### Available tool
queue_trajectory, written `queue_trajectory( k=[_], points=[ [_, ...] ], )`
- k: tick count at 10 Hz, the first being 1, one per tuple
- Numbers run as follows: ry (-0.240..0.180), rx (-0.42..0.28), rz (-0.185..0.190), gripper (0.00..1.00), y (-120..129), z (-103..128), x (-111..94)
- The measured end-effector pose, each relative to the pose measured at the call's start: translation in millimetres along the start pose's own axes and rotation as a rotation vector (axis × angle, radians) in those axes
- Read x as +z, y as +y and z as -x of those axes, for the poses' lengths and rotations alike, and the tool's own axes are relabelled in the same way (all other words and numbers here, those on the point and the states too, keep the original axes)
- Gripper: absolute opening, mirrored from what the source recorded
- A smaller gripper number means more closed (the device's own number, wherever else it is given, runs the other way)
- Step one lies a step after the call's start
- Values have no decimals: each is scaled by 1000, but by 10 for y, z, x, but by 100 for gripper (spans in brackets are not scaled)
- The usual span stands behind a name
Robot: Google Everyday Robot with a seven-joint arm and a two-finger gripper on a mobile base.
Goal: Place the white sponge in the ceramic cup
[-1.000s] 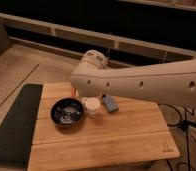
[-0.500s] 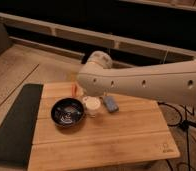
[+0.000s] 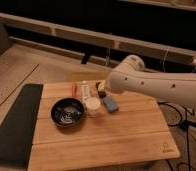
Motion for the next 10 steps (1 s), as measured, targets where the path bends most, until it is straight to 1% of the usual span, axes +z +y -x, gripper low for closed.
queue_trajectory(
  k=[1,4,5,7,8,10],
  points=[
    [2,8,-1,65,-85,2,10],
    [1,-5,3,65,-40,-8,8],
    [4,-22,8,65,-33,-33,9],
    [20,-93,37,65,5,-125,12],
    [31,-163,63,65,0,-181,-7],
    [40,-254,96,65,-55,-234,-53]
  ],
)
